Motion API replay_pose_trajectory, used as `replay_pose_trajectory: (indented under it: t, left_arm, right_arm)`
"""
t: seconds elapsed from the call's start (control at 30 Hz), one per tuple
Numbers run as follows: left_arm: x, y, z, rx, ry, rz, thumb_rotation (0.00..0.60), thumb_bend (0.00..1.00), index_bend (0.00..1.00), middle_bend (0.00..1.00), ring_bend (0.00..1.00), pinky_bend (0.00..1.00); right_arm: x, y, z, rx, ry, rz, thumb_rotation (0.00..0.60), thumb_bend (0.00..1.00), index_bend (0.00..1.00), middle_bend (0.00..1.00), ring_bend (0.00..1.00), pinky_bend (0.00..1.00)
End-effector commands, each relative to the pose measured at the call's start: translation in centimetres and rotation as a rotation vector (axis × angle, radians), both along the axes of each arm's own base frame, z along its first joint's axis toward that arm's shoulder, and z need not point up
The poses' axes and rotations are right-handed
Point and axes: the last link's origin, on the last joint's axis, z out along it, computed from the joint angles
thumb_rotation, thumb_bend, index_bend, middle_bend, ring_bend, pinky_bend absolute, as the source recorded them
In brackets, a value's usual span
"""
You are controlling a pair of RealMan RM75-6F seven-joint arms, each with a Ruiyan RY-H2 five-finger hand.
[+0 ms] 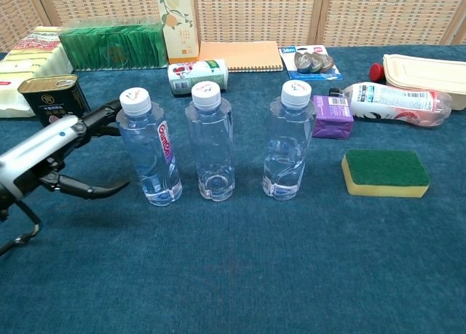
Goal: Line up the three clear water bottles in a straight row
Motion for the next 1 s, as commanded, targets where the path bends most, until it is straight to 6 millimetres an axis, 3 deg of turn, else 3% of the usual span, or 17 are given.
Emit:
replay_pose_trajectory:
  t: [0.03,0.4,0.47,0.6,0.77,1.0]
  left_arm:
    - [-1.2,-0.8,1.8,0.001,0.010,0.016,0.600,0.26,0.00,0.00,0.00,0.07]
    - [-5.1,-3.4,12.8,0.169,0.065,0.059,0.600,0.25,0.00,0.00,0.00,0.04]
    - [-7.1,-5.3,16.9,0.239,0.220,0.128,0.600,0.24,0.00,0.00,0.00,0.01]
    - [-7.5,-8.3,20.5,0.298,0.397,0.263,0.600,0.23,0.00,0.00,0.00,0.00]
    - [-7.1,-11.5,23.0,0.325,0.446,0.364,0.600,0.23,0.00,0.00,0.00,0.00]
    - [-6.4,-13.5,23.5,0.354,0.493,0.341,0.600,0.23,0.00,0.00,0.00,0.00]
  right_arm:
    - [0.0,0.0,-0.1,0.003,0.000,0.001,0.538,0.00,0.10,0.04,0.00,0.10]
    - [0.3,-0.1,-0.5,0.013,0.025,0.006,0.543,0.00,0.11,0.04,0.00,0.10]
    - [0.2,-0.1,-0.5,-0.012,0.079,-0.010,0.542,0.00,0.12,0.04,0.00,0.09]
    - [0.0,0.1,-0.3,-0.096,0.229,-0.065,0.542,0.00,0.14,0.04,0.00,0.05]
    - [0.3,0.7,0.0,-0.181,0.368,-0.119,0.553,0.00,0.15,0.02,0.00,0.01]
    - [0.8,1.4,-0.3,-0.212,0.475,-0.184,0.557,0.00,0.15,0.00,0.00,0.00]
